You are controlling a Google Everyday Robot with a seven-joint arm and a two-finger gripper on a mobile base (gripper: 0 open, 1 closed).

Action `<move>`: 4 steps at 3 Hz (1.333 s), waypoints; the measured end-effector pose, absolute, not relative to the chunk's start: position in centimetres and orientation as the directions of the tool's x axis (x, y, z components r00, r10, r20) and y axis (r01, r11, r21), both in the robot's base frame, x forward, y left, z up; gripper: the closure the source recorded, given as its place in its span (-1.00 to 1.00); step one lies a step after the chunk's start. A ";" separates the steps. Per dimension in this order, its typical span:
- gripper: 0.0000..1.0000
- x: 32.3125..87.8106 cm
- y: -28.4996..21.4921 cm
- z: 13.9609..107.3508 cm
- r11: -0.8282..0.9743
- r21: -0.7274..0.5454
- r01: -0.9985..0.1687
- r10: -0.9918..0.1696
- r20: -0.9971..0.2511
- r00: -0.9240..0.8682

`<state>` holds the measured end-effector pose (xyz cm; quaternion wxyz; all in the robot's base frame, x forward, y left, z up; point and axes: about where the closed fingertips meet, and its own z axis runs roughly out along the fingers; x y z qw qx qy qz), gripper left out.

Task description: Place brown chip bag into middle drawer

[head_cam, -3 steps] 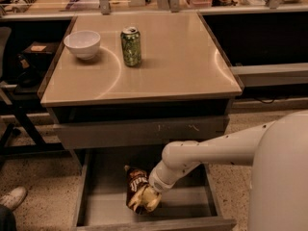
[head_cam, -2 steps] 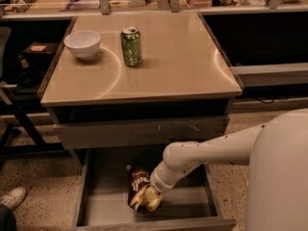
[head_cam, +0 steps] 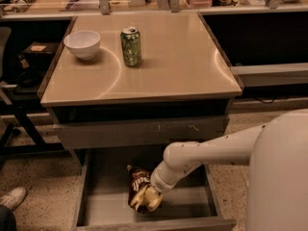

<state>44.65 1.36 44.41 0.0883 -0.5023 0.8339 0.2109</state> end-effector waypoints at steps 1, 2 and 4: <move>-0.31 44.6 1.4 44.4 0.406 0.263 -0.875 -0.801 -0.359 -0.480; -0.76 44.6 1.4 44.4 0.406 0.263 -0.875 -0.801 -0.359 -0.480; -1.00 44.6 1.4 44.4 0.406 0.263 -0.875 -0.801 -0.359 -0.480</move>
Offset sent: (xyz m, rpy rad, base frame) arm 0.0000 0.0000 0.0000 0.0000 0.0000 0.0000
